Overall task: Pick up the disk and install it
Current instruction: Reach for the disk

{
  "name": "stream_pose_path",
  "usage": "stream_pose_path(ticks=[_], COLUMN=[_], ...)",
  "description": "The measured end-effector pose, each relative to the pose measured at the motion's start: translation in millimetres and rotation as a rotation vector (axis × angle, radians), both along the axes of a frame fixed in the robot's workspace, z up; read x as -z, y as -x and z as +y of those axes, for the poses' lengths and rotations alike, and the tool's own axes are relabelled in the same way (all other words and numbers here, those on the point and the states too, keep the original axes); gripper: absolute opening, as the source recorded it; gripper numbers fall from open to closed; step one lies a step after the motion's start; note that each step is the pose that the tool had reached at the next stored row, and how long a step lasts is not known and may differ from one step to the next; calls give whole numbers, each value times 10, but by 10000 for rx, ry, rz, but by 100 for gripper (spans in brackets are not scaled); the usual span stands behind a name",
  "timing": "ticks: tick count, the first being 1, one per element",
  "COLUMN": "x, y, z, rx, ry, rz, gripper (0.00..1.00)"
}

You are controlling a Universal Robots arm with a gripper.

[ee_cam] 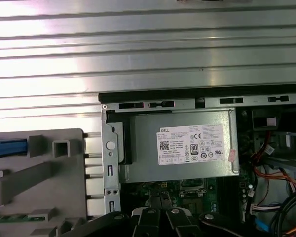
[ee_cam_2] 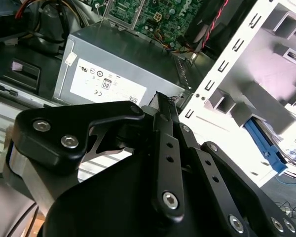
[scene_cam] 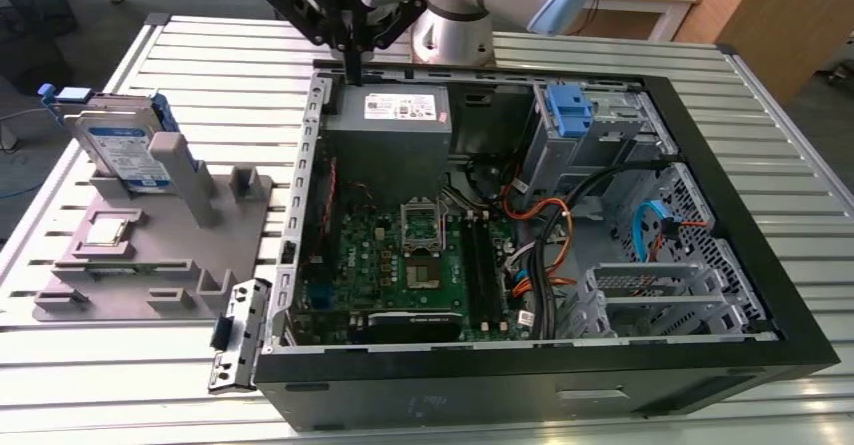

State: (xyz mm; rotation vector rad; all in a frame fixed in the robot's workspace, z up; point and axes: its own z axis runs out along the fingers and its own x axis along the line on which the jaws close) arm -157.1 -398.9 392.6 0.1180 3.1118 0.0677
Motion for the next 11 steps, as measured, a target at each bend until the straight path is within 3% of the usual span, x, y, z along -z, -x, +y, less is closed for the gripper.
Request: stream_pose_path(ticks=[11], x=[0], y=[97], z=[0], rx=[0], ry=[0], rz=[-2], gripper=[11])
